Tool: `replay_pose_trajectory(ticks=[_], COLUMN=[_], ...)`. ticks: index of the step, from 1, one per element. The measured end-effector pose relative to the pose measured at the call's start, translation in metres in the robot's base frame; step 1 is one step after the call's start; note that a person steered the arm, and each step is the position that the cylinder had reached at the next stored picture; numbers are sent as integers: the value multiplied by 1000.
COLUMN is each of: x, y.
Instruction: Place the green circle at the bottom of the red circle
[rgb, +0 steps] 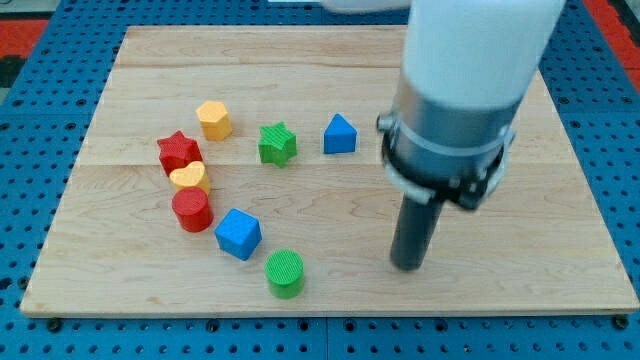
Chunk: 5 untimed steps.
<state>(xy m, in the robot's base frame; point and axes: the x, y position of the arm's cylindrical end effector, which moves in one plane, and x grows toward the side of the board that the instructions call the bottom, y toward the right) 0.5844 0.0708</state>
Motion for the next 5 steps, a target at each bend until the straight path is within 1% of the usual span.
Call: replay_pose_trajectory(ticks=[1,2,3,4,5], x=[20,13,-6,-3,-10], y=[-63,-146,-236,-179,-133])
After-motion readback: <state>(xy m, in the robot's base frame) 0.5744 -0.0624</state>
